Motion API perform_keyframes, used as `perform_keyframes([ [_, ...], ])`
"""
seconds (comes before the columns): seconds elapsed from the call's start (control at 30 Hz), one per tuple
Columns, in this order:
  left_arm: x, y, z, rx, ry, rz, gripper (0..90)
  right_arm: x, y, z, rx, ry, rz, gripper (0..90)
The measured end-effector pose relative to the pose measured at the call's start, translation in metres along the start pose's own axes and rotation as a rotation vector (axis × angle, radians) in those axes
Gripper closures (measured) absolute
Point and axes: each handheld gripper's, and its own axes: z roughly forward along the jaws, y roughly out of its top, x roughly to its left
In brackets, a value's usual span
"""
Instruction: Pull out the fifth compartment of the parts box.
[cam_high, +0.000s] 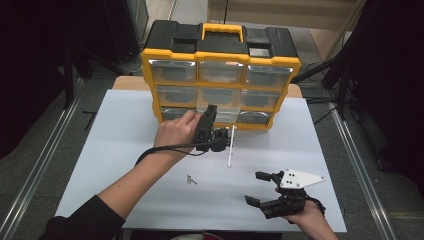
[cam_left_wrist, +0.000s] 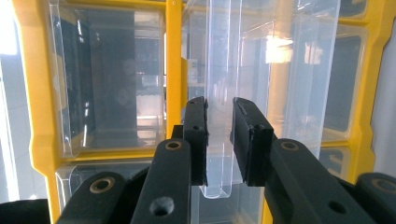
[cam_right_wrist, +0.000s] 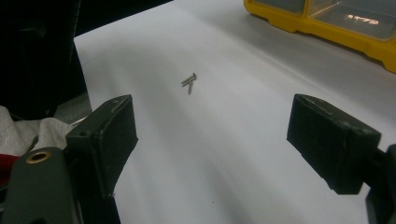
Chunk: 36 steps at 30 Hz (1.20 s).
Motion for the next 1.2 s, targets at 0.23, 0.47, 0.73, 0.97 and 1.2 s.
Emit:
perform_keyframes([
  [0.23,-0.0009,-0.0007,-0.0025,-0.003,0.0,-0.001,76.4,0.0,-0.0001,0.0002,0.003,-0.001,0.006,16.7],
  [0.47,-0.0018,0.0011,-0.0054,0.002,0.0,0.003,76.4,0.0003,0.0,0.0008,0.003,0.001,0.002,16.7],
  [0.73,-0.0024,-0.0002,-0.0063,-0.011,0.001,-0.001,76.4,0.0004,-0.0002,0.0007,-0.001,0.003,0.0,16.8],
  [0.97,-0.0024,-0.0013,-0.0083,-0.007,0.0,0.003,76.3,0.0001,-0.0002,0.0007,0.001,0.002,-0.003,16.9],
  [1.2,-0.0041,-0.0016,-0.0084,-0.011,-0.011,-0.019,67.1,0.0001,-0.0003,0.0008,0.003,0.002,-0.002,16.9],
])
